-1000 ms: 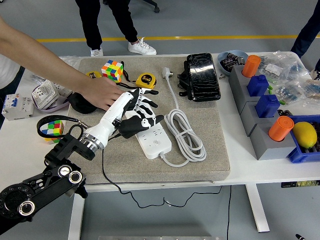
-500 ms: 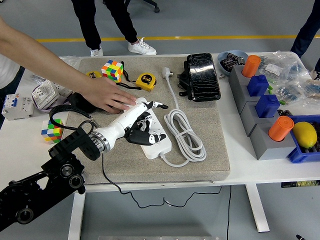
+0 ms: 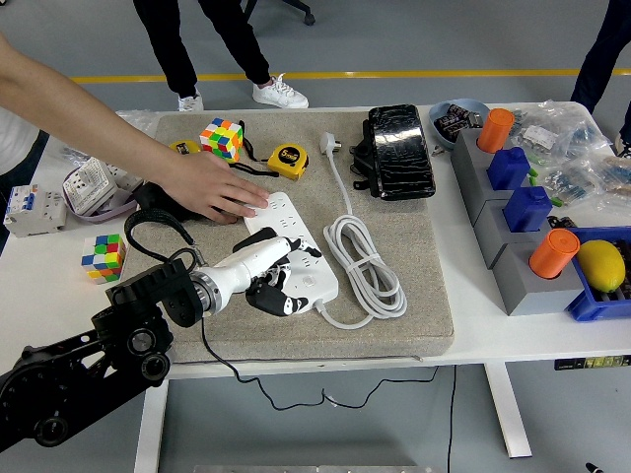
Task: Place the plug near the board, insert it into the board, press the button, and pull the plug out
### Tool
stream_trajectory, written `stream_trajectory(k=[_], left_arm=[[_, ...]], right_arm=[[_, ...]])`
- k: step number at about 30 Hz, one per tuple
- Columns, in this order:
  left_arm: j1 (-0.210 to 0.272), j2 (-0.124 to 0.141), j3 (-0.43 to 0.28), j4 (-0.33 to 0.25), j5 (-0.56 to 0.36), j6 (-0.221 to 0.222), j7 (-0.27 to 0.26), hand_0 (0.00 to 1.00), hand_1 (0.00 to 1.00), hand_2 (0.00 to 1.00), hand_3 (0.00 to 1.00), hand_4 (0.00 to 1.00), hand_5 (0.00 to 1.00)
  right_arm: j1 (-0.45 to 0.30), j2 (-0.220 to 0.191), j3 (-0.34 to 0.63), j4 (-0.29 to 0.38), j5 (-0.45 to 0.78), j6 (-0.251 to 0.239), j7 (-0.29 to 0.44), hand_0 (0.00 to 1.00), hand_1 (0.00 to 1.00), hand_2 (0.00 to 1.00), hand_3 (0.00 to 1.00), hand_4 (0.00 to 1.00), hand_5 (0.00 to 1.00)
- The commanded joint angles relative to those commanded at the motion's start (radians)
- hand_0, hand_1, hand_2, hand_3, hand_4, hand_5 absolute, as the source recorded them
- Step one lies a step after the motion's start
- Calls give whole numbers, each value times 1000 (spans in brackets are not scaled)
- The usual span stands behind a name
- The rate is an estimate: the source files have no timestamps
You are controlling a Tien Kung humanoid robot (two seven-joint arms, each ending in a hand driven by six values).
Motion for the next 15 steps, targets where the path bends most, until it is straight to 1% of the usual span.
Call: stream_trajectory(k=[7, 15], left_arm=[[-9, -3, 25, 28, -9, -20, 14, 64, 30, 124, 828, 744, 2], [-13, -5, 34, 47, -27, -26, 15, 64, 30, 124, 825, 749, 2]], right_arm=[[0, 0, 5, 0, -1, 0, 0, 574, 639, 603, 539, 927, 470], [0, -1, 7, 0, -2, 0, 0, 574, 639, 603, 539, 928, 470]])
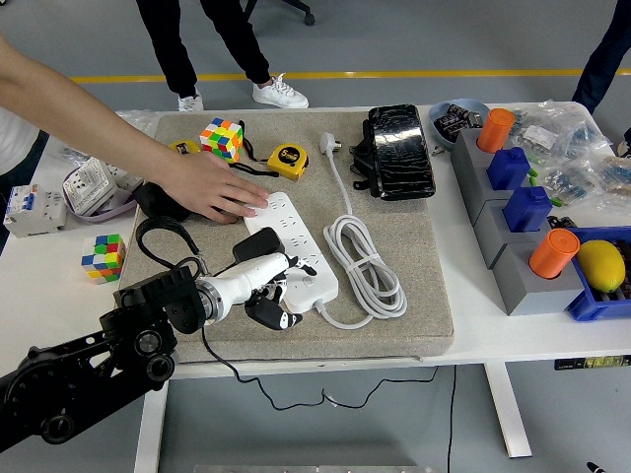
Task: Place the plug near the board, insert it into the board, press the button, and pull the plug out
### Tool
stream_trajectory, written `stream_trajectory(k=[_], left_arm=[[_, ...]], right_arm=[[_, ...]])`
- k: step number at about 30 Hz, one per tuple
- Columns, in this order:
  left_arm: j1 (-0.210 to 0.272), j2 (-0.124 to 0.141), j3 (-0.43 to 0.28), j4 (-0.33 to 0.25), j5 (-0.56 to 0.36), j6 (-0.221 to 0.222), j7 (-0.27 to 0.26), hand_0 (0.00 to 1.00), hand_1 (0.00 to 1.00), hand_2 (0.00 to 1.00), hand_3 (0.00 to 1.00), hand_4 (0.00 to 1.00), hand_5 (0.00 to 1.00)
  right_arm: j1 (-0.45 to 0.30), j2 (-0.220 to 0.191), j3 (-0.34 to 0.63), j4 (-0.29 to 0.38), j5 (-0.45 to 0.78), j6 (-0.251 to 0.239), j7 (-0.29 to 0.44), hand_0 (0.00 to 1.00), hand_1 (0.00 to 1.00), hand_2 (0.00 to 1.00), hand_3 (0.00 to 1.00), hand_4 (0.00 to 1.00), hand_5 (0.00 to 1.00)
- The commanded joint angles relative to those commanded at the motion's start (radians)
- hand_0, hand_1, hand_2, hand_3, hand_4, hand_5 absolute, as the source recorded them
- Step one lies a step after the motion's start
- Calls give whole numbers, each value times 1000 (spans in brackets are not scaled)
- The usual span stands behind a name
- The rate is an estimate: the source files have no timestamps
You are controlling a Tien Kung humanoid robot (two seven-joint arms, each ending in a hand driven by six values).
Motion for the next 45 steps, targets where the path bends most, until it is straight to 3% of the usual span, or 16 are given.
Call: stream_trajectory(k=[26, 39, 45], left_arm=[[0, -6, 21, 54, -34, -11, 5, 63, 32, 126, 816, 756, 2], [2, 0, -12, 21, -34, 12, -29, 64, 32, 126, 813, 760, 2], [11, 2, -27, 24, -44, 44, -80, 63, 35, 131, 806, 763, 2]], right_arm=[[-2, -1, 10, 6, -11, -1, 1, 575, 639, 603, 539, 930, 471], [0, -2, 5, 6, -9, 0, 1, 574, 639, 604, 539, 931, 471], [1, -2, 0, 6, -9, 0, 1, 575, 639, 604, 539, 931, 471]])
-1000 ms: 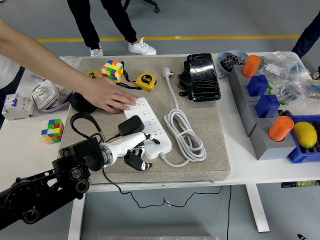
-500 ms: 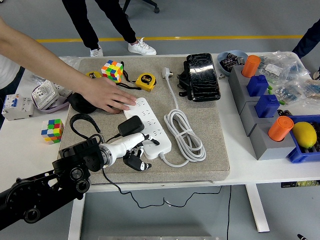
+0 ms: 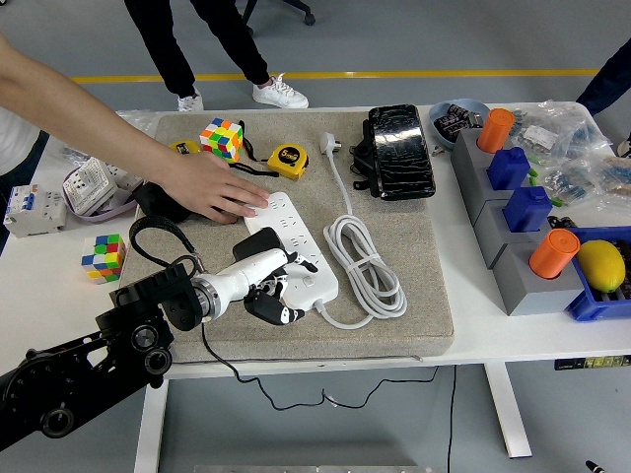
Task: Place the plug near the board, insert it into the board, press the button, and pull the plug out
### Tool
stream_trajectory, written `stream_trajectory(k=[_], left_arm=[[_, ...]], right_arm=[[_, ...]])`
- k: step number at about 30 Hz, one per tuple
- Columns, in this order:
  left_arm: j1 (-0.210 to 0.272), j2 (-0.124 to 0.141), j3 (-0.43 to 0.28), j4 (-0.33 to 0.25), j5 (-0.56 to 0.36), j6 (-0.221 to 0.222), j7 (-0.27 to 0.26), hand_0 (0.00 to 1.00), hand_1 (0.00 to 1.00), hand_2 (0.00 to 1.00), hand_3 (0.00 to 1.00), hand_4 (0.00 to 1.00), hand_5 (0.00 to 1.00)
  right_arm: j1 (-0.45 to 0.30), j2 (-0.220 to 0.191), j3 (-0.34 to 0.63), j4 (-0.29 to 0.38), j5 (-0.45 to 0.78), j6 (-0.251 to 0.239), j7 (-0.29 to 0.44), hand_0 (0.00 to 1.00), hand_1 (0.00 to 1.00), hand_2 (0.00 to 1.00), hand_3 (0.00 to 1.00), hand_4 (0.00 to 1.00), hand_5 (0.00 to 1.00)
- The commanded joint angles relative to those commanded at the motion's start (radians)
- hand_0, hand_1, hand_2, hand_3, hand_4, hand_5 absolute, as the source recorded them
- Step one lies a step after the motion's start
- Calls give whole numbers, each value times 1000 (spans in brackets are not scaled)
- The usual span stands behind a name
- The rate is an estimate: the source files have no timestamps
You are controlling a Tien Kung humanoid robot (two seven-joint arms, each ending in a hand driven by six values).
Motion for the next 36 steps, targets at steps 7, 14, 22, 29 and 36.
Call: stream_trajectory(k=[7, 14, 22, 29, 36], left_arm=[[9, 0, -7, 35, -31, 92, -92, 72, 3, 132, 697, 763, 33], [23, -3, -4, 71, -87, 246, -267, 181, 82, 249, 625, 888, 311], [36, -8, 6, 103, -64, 345, -368, 531, 606, 640, 649, 986, 403], [37, -13, 4, 129, 59, 371, -343, 730, 748, 745, 748, 998, 392], [44, -21, -4, 162, 163, 400, -316, 747, 762, 799, 779, 998, 374]], right_arm=[[3, -2, -2, 0, 0, 0, 0, 574, 639, 604, 539, 932, 471], [2, -4, -5, 0, 0, 0, 0, 575, 639, 604, 539, 932, 472], [0, -4, -9, 1, 0, 0, 0, 576, 639, 604, 539, 932, 472], [-1, -3, -5, 1, 0, 0, 0, 575, 639, 604, 539, 932, 472], [-4, 0, -2, 1, -2, 0, 0, 576, 639, 604, 539, 932, 472]])
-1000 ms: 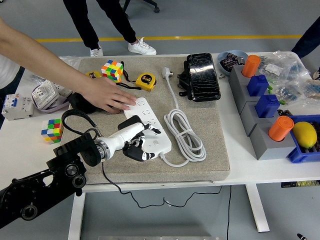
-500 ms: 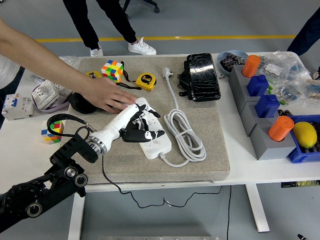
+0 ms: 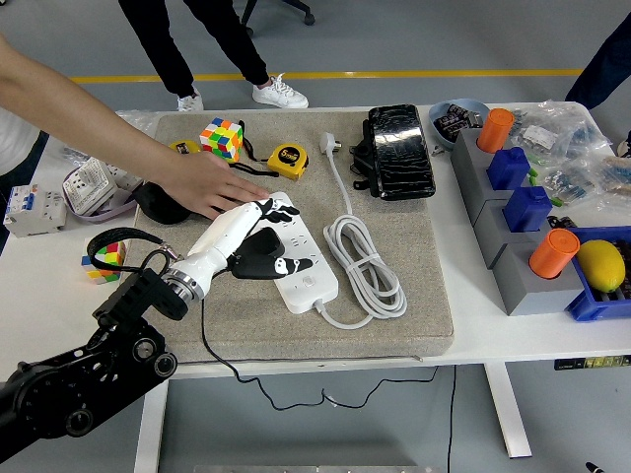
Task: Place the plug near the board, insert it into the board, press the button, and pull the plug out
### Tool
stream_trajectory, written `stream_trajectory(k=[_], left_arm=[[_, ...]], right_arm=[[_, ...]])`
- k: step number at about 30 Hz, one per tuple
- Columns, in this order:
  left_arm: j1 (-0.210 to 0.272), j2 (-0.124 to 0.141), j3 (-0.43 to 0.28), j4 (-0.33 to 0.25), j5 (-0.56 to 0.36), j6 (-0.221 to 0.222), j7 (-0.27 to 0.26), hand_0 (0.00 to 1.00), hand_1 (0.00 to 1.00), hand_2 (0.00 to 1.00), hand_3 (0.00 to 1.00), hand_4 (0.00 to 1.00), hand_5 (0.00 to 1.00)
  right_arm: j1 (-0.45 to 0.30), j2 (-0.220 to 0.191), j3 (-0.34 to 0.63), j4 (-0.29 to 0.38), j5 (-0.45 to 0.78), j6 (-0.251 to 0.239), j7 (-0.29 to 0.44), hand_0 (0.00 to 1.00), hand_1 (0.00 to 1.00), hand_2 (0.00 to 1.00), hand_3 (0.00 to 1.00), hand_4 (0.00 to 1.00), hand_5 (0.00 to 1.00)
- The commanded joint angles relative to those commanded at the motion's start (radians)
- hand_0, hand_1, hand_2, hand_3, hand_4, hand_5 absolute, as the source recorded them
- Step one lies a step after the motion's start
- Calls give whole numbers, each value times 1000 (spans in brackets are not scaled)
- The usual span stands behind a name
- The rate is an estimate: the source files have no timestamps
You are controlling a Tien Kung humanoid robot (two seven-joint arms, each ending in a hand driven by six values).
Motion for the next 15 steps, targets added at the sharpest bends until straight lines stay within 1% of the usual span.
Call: stream_trajectory(k=[2, 3, 6, 8, 9, 14, 15], left_arm=[[2, -3, -4, 15, 31, 8, 5, 747, 762, 799, 779, 998, 374], [3, -4, -5, 21, 40, 10, 7, 740, 743, 784, 776, 998, 347], [3, -7, -8, 39, 56, 18, 15, 740, 743, 784, 776, 998, 347], [4, -9, -9, 48, 62, 24, 18, 740, 743, 784, 776, 998, 347], [4, -10, -9, 53, 66, 25, 21, 716, 707, 745, 759, 998, 344], [2, -14, -8, 81, 68, 30, 24, 716, 707, 745, 759, 998, 344], [2, -14, -7, 85, 68, 29, 26, 690, 686, 730, 745, 998, 350]], right_arm=[[-1, 1, 1, 0, -1, 0, 0, 576, 639, 604, 539, 932, 472], [-2, 2, 2, 0, -1, 0, 0, 575, 638, 604, 539, 933, 472], [-1, 2, 4, 0, -2, 0, 0, 575, 638, 604, 539, 933, 472], [-2, 3, 6, 0, -2, 0, 0, 575, 638, 604, 539, 933, 472], [-2, 3, 7, 0, -3, 0, 0, 575, 639, 604, 539, 933, 472], [-4, 3, 11, 0, -3, 0, 0, 575, 639, 604, 539, 933, 472], [-4, 3, 11, 0, -3, 0, 0, 575, 639, 604, 539, 933, 473]])
